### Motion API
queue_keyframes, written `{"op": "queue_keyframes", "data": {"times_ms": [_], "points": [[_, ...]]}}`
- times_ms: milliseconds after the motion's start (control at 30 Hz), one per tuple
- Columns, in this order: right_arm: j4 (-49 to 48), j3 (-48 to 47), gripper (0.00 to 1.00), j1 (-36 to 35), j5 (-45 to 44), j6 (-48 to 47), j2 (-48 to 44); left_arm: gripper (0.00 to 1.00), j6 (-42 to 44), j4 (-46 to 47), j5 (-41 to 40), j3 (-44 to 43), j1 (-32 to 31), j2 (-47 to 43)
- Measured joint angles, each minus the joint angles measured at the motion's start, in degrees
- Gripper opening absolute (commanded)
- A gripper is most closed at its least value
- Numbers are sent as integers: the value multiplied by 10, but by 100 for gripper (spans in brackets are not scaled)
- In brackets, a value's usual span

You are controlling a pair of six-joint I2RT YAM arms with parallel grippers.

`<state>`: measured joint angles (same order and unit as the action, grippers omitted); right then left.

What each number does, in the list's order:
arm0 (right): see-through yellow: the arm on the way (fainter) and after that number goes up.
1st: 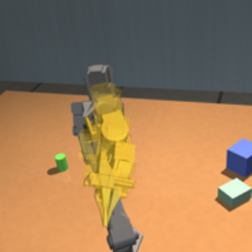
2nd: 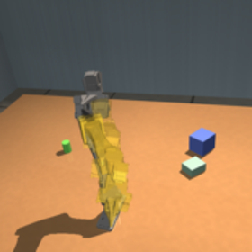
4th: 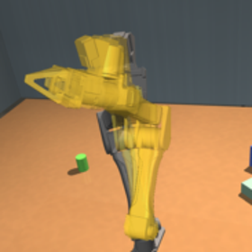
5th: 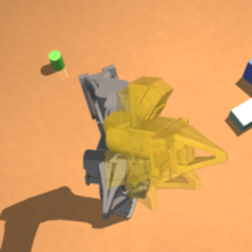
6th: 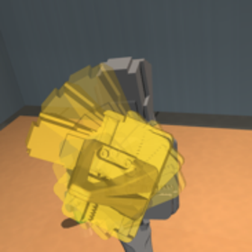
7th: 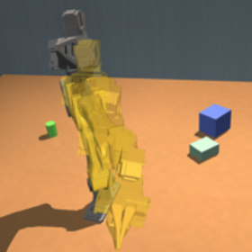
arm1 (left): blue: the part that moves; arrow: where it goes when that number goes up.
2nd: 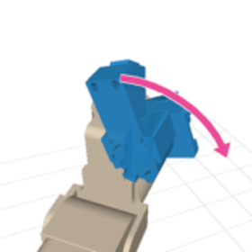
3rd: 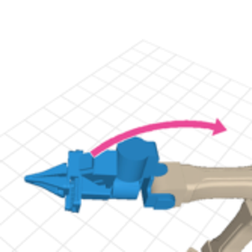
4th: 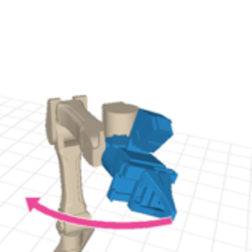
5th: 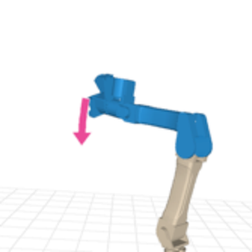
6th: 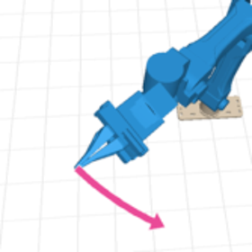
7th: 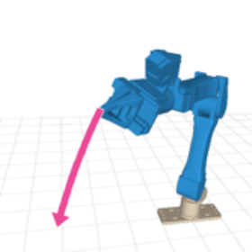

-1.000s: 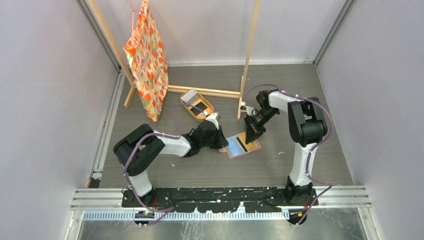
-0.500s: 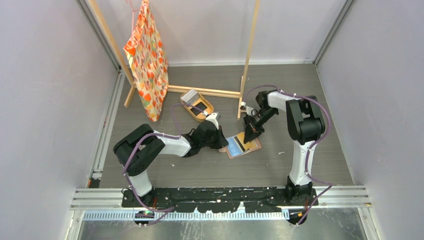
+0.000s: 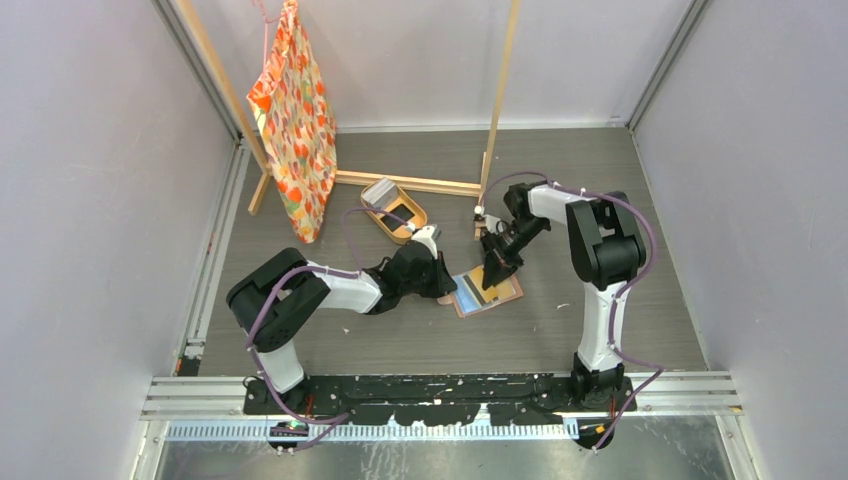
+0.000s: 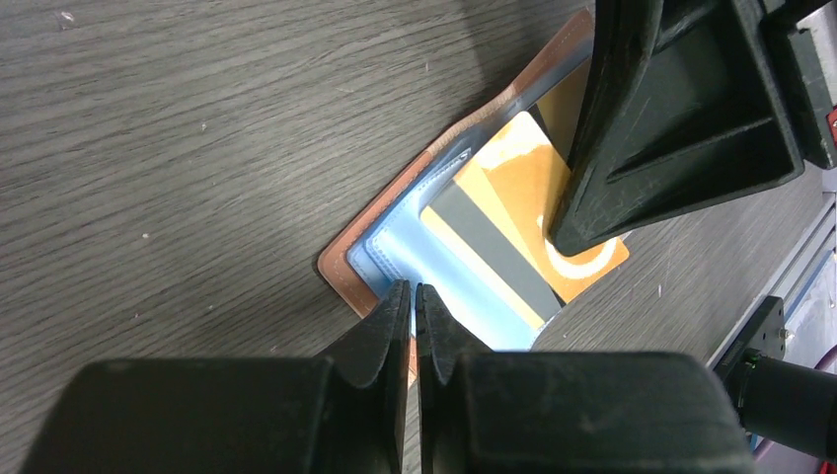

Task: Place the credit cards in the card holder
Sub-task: Insert the credit card into the card holder.

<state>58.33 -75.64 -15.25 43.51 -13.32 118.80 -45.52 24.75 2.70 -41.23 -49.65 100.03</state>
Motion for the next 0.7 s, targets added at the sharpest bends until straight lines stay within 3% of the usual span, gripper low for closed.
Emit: {"op": "queue_keyframes", "data": {"times_ms": [300, 700], "points": [[-9, 0, 30, -16, -26, -3, -3, 20, 8, 29, 4, 21, 0, -10], [-24, 0, 40, -73, -122, -29, -73, 26, 28, 20, 4, 55, -1, -167]]}}
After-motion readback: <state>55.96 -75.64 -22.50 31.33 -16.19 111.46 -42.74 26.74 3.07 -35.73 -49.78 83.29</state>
